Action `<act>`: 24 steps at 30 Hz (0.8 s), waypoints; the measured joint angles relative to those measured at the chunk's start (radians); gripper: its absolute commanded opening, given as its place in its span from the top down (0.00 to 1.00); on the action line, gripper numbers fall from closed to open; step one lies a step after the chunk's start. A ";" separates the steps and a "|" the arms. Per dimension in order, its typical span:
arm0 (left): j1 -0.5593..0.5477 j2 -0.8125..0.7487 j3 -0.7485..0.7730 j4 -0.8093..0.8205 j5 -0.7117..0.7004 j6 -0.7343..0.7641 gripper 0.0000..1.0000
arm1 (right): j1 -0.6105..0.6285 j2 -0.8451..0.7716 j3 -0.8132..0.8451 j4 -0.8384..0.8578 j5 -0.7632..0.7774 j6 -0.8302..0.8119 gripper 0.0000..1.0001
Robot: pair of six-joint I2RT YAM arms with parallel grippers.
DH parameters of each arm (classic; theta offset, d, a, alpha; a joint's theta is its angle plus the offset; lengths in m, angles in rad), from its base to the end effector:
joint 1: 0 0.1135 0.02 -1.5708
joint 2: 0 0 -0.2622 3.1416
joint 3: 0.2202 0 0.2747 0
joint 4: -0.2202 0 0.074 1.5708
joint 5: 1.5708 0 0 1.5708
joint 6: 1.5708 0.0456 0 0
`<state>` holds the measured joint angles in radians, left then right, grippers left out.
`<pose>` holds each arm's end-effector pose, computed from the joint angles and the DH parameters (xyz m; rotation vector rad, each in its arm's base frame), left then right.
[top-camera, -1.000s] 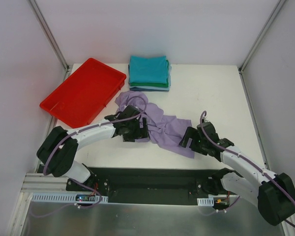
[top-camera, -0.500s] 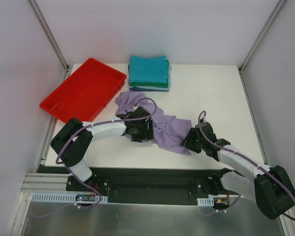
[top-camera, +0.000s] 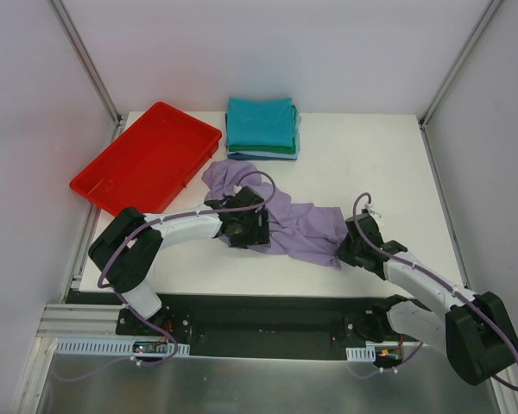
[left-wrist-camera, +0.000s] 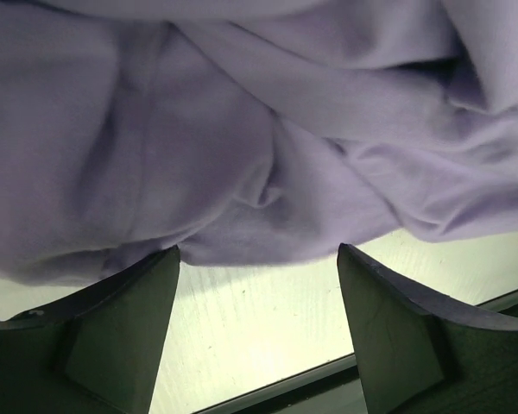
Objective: Fold and stack the t-shirts
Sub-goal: Flatten out the tshirt
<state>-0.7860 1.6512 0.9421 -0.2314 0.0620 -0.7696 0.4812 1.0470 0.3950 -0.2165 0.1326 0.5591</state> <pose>0.2482 -0.2525 0.1493 0.0487 2.6560 -0.6664 0.1937 0.0943 0.1346 0.1551 2.4478 0.3052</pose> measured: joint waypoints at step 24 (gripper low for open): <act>0.079 0.060 0.082 -0.211 -0.269 0.019 0.19 | -0.173 -0.122 0.019 -0.241 0.114 -0.135 0.99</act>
<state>-0.7074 1.7107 1.0241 -0.4427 -0.2073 -0.7506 0.3080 0.9245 0.4137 -0.4572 0.2462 0.4244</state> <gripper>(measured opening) 0.807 0.019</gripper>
